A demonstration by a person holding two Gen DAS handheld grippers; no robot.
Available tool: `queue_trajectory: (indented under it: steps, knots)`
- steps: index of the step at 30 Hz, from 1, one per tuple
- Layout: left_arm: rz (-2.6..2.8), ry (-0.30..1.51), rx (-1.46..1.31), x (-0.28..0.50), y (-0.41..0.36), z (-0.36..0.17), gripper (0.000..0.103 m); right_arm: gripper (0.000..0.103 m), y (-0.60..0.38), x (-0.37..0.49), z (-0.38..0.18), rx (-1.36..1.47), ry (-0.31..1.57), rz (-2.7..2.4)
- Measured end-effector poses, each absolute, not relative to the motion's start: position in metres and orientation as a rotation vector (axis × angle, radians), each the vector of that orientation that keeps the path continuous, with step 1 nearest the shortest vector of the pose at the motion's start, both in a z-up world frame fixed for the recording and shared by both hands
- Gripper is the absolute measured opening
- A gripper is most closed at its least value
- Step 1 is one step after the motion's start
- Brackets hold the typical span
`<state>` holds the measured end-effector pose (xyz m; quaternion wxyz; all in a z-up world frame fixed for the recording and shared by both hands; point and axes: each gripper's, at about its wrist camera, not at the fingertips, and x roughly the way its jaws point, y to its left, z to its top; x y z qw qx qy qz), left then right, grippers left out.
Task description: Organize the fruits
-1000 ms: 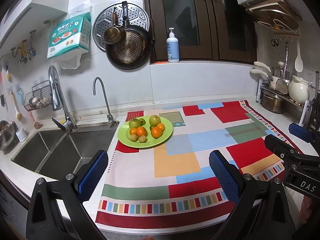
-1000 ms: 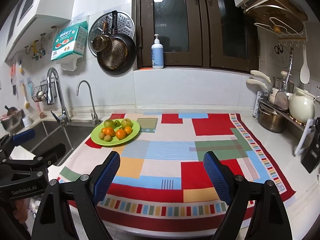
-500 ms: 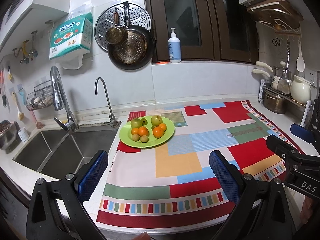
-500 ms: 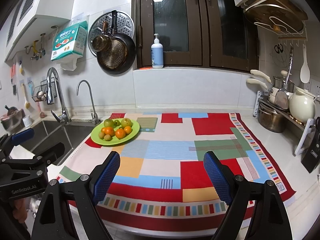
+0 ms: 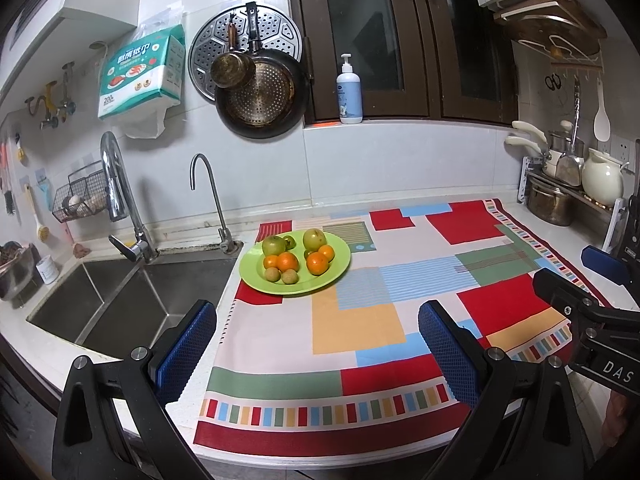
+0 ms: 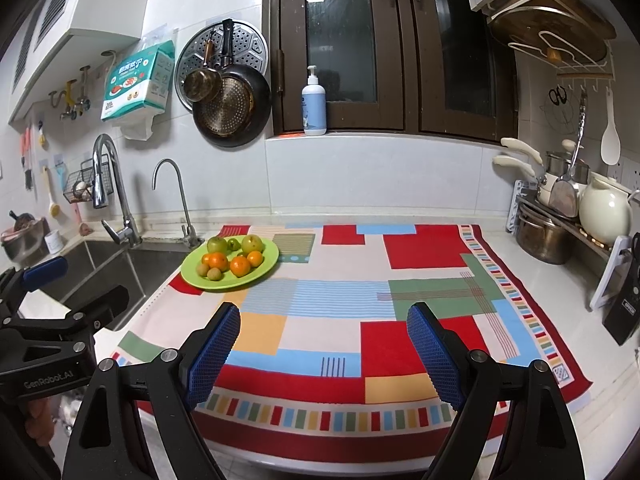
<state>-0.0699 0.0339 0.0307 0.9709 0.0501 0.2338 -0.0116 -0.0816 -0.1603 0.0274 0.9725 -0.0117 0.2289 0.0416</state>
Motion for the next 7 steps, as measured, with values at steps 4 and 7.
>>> queue_trajectory:
  steps: [4,7]
  knots:
    - [-0.023,0.472,0.101,-0.0698,0.0336,0.0306,0.103,0.086,-0.1599,-0.0802,0.0272,-0.023,0.462,0.084]
    - [-0.023,0.476,0.1,-0.0679,0.0348,0.0291,0.103,0.086,-0.1581,-0.0768,0.0263,-0.025,0.467,0.084]
